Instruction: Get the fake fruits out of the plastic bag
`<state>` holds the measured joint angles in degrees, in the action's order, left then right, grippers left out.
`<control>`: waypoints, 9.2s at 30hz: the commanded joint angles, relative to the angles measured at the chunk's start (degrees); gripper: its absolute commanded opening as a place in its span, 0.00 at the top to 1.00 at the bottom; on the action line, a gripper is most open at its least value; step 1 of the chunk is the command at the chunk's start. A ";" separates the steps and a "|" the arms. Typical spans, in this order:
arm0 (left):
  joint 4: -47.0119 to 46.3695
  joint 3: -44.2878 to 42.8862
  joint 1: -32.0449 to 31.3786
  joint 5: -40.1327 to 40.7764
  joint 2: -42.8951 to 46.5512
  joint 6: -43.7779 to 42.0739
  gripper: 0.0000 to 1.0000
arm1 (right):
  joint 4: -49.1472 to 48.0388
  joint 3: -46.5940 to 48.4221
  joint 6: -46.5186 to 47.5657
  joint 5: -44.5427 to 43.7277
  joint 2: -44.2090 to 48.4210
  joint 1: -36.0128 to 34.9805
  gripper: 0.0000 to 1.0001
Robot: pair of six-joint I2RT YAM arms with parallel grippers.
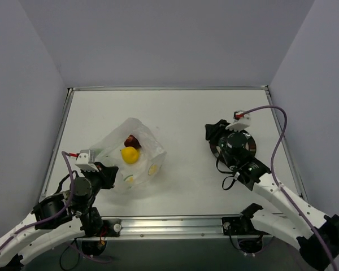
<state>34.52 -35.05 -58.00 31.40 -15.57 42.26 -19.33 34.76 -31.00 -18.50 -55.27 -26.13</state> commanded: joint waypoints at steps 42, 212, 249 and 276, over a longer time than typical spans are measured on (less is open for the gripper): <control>9.16 1.39 0.17 6.04 5.47 9.07 0.98 | -7.47 48.03 2.70 -10.60 -69.71 -38.82 0.00; -3.68 0.68 0.17 10.70 -5.78 4.76 0.98 | -20.58 33.60 9.12 1.20 -55.99 -34.87 0.27; -6.04 3.67 0.25 11.32 -7.28 5.73 0.98 | -44.38 31.18 7.98 4.42 -65.25 -32.40 0.68; -8.16 3.31 0.43 14.04 -8.25 4.76 0.98 | -24.37 16.57 12.54 9.82 -49.41 -34.07 0.45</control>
<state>26.52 -30.09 -58.00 44.66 -24.62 46.94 -48.05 50.92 -20.64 -2.96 -105.54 -60.10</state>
